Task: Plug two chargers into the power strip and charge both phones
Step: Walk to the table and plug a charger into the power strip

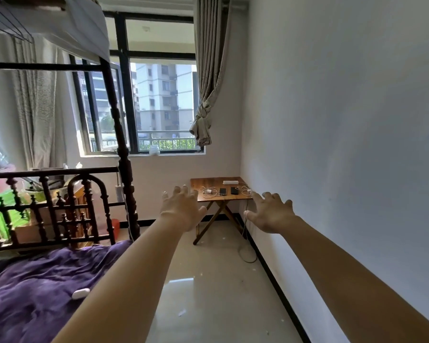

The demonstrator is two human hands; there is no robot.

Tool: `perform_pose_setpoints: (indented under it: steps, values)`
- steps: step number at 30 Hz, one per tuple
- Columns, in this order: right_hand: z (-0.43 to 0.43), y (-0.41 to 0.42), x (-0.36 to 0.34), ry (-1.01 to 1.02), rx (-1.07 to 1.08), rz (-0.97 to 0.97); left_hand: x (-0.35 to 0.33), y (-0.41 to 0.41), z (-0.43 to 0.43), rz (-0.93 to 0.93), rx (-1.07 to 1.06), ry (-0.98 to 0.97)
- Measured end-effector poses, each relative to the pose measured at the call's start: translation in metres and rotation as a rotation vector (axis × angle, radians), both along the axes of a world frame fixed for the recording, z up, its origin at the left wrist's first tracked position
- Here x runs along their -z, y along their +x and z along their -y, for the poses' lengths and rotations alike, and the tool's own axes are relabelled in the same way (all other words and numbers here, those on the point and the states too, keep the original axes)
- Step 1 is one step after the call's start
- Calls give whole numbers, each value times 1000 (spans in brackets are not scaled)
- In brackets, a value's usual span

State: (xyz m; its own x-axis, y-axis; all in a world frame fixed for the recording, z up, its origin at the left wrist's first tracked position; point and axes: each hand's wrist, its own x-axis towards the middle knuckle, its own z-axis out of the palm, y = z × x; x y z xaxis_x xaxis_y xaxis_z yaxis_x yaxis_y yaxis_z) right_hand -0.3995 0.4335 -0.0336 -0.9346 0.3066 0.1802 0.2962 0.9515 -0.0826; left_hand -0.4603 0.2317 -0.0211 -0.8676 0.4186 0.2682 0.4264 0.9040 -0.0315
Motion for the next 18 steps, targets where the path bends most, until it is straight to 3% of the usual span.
perform_pose_setpoints:
  steps: [18]
  values:
    - [-132,-386,10,-44,80,20,11,-399,-162,-9,187,32]
